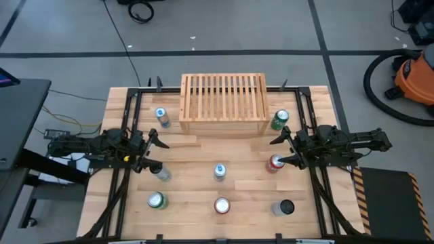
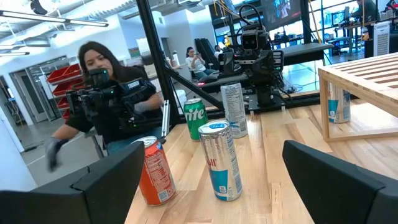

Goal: Place canned beverage on shelf

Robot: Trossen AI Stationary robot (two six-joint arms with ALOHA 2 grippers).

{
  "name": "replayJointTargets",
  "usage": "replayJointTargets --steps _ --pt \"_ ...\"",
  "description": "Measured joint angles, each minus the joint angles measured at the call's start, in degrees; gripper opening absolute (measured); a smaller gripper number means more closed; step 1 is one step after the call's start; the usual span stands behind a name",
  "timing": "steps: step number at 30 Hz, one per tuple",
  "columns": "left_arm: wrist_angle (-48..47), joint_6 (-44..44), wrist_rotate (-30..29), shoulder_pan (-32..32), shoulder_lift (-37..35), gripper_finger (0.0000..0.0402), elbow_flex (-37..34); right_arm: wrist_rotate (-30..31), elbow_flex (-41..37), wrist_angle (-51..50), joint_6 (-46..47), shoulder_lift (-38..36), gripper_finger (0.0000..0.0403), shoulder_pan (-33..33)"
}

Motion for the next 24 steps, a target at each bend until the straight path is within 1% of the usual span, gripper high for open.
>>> replayJointTargets --steps 13,18,24 --pt "0.4 0.3 0.0 0.0 0.0 0.0334 0.0 0.0 0.0 0.0 0.0 0.0 0.0391 0.0" --pt "1.5 -4.2 -2.6 0.1 0.0 0.0334 0.0 0.0 0.0 0.0 0.0 0.0 0.0391 0.0" --pt "3.1 -6.3 -4.4 0.2 0.0 0.0334 0.0 0.0 0.0 0.0 0.0 0.0 0.0391 0.0"
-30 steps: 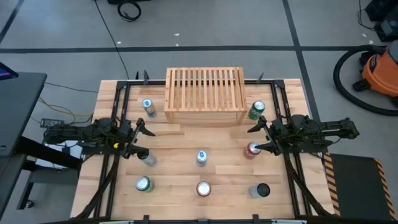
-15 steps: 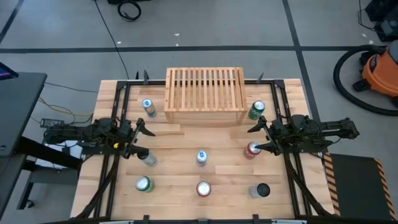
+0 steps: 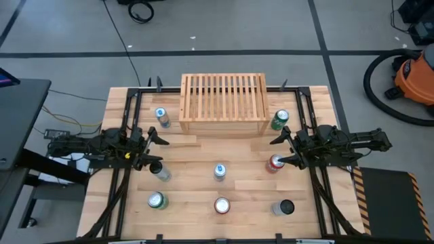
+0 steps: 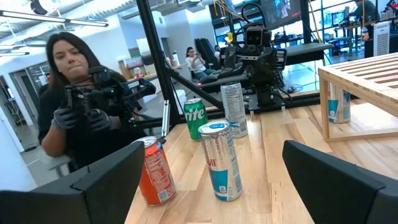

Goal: Place canned beverage on shelf
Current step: Put the top blue soda can on the shelf

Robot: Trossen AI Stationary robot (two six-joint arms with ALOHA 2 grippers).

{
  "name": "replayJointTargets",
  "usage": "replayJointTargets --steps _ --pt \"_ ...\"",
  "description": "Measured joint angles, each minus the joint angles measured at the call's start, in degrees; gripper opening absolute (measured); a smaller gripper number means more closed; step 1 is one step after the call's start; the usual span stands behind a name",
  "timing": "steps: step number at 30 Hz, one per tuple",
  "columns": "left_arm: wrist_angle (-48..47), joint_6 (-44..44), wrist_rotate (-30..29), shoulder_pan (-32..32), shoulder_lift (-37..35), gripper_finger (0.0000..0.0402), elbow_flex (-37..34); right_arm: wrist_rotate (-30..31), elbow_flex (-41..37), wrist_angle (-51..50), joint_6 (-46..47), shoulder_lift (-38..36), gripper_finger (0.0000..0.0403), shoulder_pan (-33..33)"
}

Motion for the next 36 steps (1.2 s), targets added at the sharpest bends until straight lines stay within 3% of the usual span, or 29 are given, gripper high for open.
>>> replayJointTargets --steps 9,14,20,28,36 --pt "-2.0 5.0 1.9 1.3 0.0 0.0345 0.0 0.0 0.0 0.0 0.0 0.0 0.0391 0.0" --pt "-1.3 6.5 -5.2 2.5 0.0 0.0392 0.0 0.0 0.0 0.0 0.0 0.0 0.0391 0.0" --pt "-2.3 9.7 -6.9 3.6 0.0 0.038 0.0 0.0 0.0 0.0 0.0 0.0 0.0391 0.0" --pt "-2.2 0.4 -6.9 3.7 0.0 0.0378 0.0 0.0 0.0 0.0 0.0 0.0 0.0391 0.0" --pt "1.1 0.5 -6.9 3.8 0.0 0.0378 0.0 0.0 0.0 0.0 0.0 0.0 0.0391 0.0"
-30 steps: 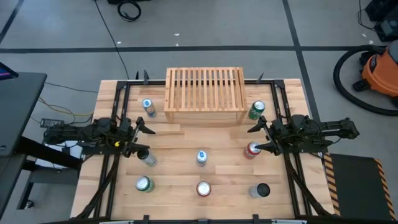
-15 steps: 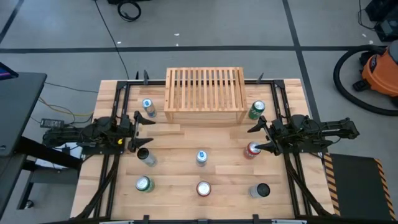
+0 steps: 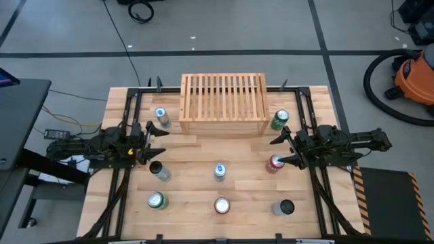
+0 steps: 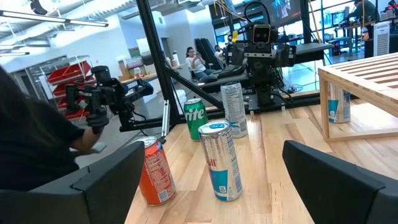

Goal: Place canned beverage on shelf
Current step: Put the top blue soda can on the shelf

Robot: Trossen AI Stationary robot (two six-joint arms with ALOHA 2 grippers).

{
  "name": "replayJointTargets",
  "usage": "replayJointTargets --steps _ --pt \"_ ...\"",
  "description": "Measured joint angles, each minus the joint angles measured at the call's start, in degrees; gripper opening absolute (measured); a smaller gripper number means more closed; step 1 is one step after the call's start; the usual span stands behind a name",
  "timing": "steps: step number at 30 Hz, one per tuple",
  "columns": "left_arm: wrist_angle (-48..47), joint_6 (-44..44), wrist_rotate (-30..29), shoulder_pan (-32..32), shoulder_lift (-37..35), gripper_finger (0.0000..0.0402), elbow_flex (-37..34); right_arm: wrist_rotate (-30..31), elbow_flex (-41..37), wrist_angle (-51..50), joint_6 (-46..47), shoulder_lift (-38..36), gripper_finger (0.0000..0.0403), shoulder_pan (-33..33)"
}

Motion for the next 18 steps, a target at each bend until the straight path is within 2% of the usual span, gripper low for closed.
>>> replayJointTargets --steps 14,18 --pt "2.1 1.8 0.0 0.0 0.0 0.0378 0.0 1.3 0.0 0.0 0.0 0.0 0.0391 0.0" --pt "2.8 4.9 0.0 0.0 0.0 0.0378 0.0 5.4 0.0 2.4 0.5 0.0 0.0391 0.0"
